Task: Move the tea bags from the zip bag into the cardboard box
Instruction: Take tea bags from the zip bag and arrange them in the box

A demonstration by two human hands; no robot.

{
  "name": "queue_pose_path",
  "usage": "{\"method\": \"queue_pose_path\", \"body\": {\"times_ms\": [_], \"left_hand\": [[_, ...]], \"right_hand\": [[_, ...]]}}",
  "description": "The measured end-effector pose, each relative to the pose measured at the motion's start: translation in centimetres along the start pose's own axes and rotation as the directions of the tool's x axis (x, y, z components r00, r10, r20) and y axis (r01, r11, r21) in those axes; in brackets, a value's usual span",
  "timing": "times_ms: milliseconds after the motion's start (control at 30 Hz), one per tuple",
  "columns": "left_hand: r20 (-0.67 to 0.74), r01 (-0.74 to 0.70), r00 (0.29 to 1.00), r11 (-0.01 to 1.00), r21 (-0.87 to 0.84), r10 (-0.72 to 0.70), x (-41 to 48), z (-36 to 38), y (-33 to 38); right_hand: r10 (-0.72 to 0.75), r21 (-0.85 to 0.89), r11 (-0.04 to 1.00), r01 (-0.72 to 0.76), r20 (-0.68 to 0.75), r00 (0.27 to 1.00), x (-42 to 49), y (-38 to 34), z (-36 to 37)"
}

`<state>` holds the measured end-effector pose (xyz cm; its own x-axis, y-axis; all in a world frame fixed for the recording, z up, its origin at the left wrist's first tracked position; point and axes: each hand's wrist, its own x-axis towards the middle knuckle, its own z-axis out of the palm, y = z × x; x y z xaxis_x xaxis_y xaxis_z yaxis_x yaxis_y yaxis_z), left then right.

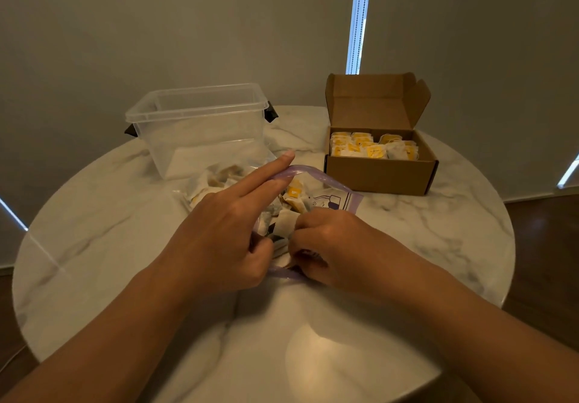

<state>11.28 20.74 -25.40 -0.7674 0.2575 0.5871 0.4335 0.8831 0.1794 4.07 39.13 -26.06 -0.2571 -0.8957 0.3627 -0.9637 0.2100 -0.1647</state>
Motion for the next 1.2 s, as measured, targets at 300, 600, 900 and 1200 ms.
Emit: {"method": "queue_pose_path", "body": {"times_ms": [300,600,900,1200], "left_hand": [[-0.003,0.012,1.0,1.0,0.006,-0.012,0.0,-0.2,0.1],[0.026,0.05,0.998,0.999,-0.003,-0.05,0.0,-0.4,0.6],[0.092,0.064,0.994,0.998,-0.03,-0.061,-0.1,-0.4,0.7],[0.099,0.076,0.992,0.997,-0.031,-0.072,0.0,-0.4,0.8]], "right_hand": [[0.323,0.384,0.889,-0.25,-0.139,0.936,0.0,0.5,-2.7],[0.393,0.572,0.769,-0.286,-0.07,0.917,-1.5,1.1,-6.0],[0.56,0.54,0.749,-0.384,-0.205,0.803,-2.4,7.1,-13.8],[0.727,0.236,0.686,-0.688,-0.212,0.653,-0.7,16.3,-12.1]]}}
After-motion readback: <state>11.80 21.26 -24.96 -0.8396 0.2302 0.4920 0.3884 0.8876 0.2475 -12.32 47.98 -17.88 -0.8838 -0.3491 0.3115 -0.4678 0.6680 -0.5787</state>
